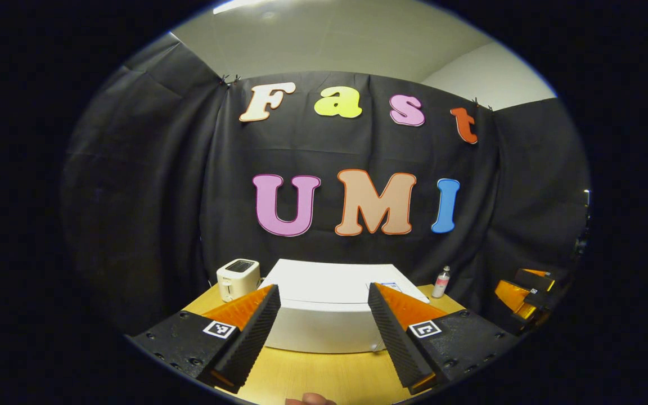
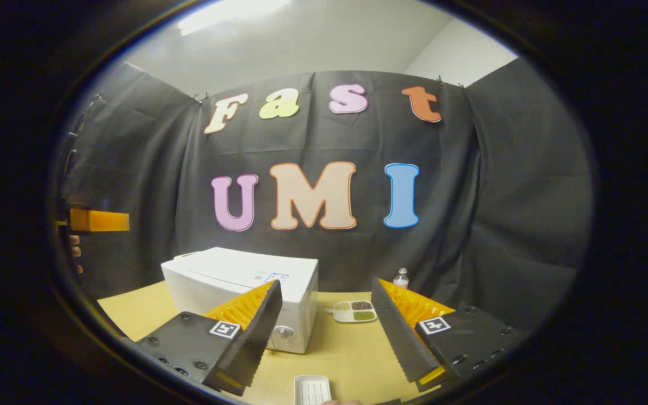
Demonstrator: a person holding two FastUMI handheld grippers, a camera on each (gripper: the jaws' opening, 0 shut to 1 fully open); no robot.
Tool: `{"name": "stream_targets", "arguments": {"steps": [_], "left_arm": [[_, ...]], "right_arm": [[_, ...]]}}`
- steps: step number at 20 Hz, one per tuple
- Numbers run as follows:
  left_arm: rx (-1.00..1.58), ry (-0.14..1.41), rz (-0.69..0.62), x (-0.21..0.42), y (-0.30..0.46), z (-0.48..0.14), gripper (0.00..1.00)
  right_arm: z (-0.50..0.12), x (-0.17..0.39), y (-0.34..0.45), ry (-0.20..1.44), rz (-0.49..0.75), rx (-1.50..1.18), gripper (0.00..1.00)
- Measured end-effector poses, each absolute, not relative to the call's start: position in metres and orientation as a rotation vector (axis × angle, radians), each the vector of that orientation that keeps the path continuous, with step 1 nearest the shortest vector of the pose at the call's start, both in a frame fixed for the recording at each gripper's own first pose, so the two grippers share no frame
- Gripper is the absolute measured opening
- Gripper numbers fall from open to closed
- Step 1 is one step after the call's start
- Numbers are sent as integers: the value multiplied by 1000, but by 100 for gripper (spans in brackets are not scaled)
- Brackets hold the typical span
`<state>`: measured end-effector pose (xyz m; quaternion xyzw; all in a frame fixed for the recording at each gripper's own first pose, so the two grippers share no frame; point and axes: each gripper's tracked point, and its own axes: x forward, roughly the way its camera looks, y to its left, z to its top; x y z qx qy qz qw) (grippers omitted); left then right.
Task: Open the microwave oven with the left hand, put the food in, and close the microwave oven.
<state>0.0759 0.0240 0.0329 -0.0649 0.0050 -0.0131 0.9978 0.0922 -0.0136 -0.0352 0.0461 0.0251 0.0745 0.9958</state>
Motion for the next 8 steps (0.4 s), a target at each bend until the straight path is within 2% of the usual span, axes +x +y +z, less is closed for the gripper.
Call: {"name": "stream_targets", "arguments": {"steps": [1,2,3,4,5,6,7,8], "left_arm": [[-134,5,-23,75,25,34,96],[-144,8,-29,73,22,34,96],[-151,7,-35,72,21,33,96],[-152,14,-37,73,21,32,96],[-145,23,-37,73,22,30,93],[-138,23,-37,72,25,29,96],[-131,22,-39,72,25,30,93],[-125,20,-40,72,24,29,96]], "right_arm": [[-35,91,-12,49,152,98,92],[-35,90,-10,51,154,105,99],[-34,89,-9,48,155,109,99],[-32,89,-8,45,157,110,92],[-31,88,-6,44,159,108,92],[-31,87,-7,41,158,104,92],[-31,86,-6,44,159,101,92],[-33,85,-7,47,158,101,92]]}}
